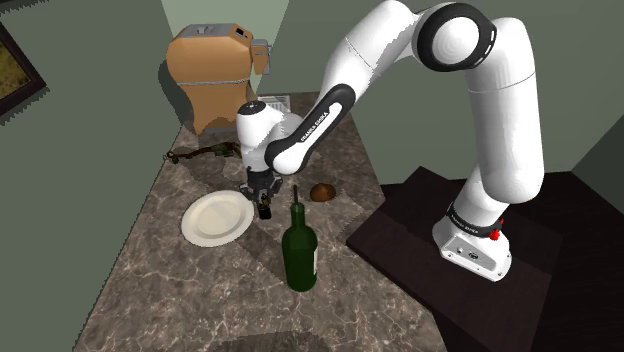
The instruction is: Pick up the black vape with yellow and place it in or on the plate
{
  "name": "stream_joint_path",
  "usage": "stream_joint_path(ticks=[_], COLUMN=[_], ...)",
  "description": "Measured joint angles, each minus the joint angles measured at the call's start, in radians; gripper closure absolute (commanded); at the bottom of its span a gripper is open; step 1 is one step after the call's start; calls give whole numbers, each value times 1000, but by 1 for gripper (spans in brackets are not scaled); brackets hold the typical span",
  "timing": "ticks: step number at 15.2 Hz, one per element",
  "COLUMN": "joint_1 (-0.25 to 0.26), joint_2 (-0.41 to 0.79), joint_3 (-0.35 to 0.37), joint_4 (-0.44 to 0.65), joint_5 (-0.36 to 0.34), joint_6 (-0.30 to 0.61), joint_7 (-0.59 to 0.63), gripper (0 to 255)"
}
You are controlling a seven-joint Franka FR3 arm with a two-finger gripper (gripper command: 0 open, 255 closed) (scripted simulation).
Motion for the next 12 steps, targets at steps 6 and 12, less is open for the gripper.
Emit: stream_joint_path(ticks=[6, 12], joint_1=[-9, -24], joint_2=[-30, -82], joint_3=[12, 32], joint_4=[-3, 7], joint_5=[16, 46], joint_6=[-28, -87], joint_7=[-9, -30], gripper=[255, 255])
